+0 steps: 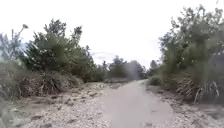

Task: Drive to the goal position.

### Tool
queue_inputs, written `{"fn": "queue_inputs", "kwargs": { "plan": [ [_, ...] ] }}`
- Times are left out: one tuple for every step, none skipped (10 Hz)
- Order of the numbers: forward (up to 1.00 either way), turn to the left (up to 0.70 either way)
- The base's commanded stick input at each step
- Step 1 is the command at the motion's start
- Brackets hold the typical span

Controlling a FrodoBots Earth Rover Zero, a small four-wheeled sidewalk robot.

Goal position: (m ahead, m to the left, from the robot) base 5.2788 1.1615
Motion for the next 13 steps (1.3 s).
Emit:
{"fn": "queue_inputs", "kwargs": {
  "plan": [
    [0.45,0.00],
    [0.45,0.00],
    [0.45,0.00],
    [0.45,0.00],
    [0.45,0.00],
    [0.45,0.00],
    [0.45,0.07],
    [0.45,0.27],
    [0.45,0.27],
    [0.45,0.27],
    [0.45,0.27],
    [0.45,0.05],
    [0.45,0.00]
  ]
}}
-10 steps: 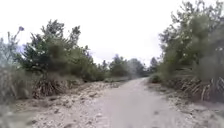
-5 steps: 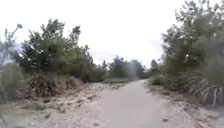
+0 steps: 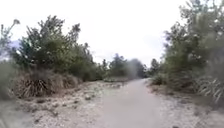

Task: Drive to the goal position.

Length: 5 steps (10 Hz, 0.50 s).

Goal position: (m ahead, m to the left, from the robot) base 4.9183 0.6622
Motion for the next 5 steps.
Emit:
{"fn": "queue_inputs", "kwargs": {
  "plan": [
    [0.45,0.00],
    [0.45,0.00],
    [0.45,0.00],
    [0.45,0.00],
    [0.45,0.00]
  ]
}}
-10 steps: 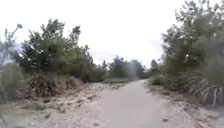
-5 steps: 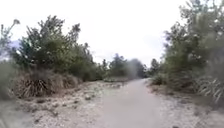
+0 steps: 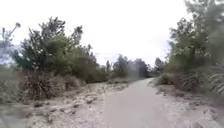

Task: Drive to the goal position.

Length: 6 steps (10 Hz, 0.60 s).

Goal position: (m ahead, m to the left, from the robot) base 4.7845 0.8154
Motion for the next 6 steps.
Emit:
{"fn": "queue_inputs", "kwargs": {
  "plan": [
    [0.45,0.00],
    [0.45,0.00],
    [0.45,0.00],
    [0.45,0.00],
    [0.45,0.00],
    [0.45,0.00]
  ]
}}
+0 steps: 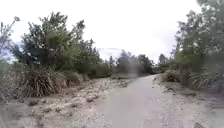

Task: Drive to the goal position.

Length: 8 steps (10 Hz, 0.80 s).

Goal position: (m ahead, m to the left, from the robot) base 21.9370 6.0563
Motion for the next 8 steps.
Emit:
{"fn": "queue_inputs", "kwargs": {
  "plan": [
    [0.45,0.00],
    [0.45,0.00],
    [0.45,0.00],
    [0.45,0.00],
    [0.45,0.00],
    [0.45,0.00],
    [0.45,0.00],
    [0.45,0.00]
  ]
}}
